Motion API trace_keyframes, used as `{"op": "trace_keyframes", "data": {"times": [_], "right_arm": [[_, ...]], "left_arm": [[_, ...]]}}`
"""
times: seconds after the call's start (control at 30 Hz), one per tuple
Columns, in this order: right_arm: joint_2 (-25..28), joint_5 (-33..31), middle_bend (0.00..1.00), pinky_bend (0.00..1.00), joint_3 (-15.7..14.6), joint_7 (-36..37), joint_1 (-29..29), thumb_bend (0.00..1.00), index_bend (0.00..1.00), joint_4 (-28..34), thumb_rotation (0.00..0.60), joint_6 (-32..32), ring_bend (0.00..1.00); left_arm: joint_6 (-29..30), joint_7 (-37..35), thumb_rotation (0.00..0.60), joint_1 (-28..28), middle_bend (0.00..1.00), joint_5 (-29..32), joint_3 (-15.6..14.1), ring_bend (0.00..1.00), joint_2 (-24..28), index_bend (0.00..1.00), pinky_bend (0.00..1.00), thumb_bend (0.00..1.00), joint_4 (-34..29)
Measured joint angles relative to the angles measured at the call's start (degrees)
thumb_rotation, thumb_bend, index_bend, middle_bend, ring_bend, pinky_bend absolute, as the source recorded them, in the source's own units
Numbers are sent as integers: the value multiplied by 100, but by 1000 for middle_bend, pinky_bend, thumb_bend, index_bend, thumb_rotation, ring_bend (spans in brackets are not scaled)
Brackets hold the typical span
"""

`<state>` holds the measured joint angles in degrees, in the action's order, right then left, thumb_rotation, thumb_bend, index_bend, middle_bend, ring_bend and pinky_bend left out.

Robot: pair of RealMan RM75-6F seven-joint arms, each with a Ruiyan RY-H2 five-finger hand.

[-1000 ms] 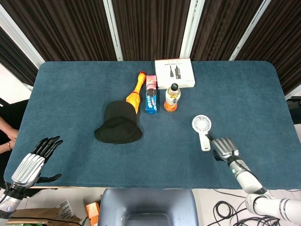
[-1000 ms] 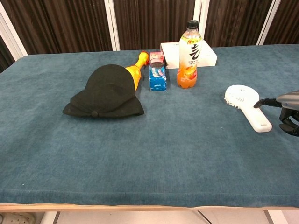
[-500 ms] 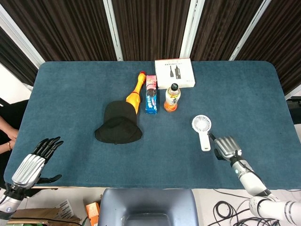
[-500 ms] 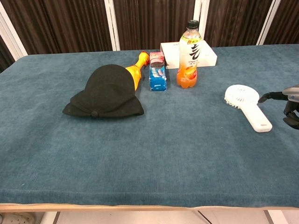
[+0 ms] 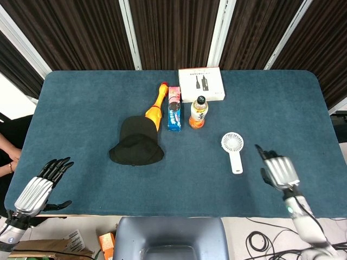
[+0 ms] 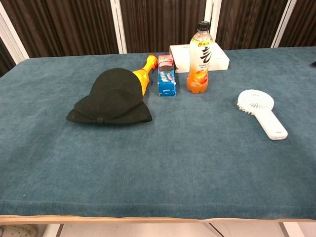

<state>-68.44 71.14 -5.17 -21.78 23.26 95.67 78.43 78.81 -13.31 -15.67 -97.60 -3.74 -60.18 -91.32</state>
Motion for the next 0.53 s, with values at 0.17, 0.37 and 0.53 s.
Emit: {"op": "trace_keyframes", "data": {"times": [0.17, 0.37, 0.53], "right_arm": [[50, 926, 0, 83, -277, 434, -1185, 397, 0, -115, 600, 1565, 0], [152, 1238, 0, 78, -349, 698, -1578, 396, 0, -192, 600, 1680, 0], [250, 1350, 0, 78, -292, 741, -1668, 397, 0, -158, 600, 1407, 0]], "left_arm": [[-48, 137, 600, -12, 0, 10, -3, 0, -46, 0, 55, 0, -27], [-132, 319, 600, -25, 0, 71, 3, 0, -104, 0, 55, 0, -78], [-112, 319, 600, -20, 0, 95, 25, 0, -125, 0, 55, 0, -67]]}}
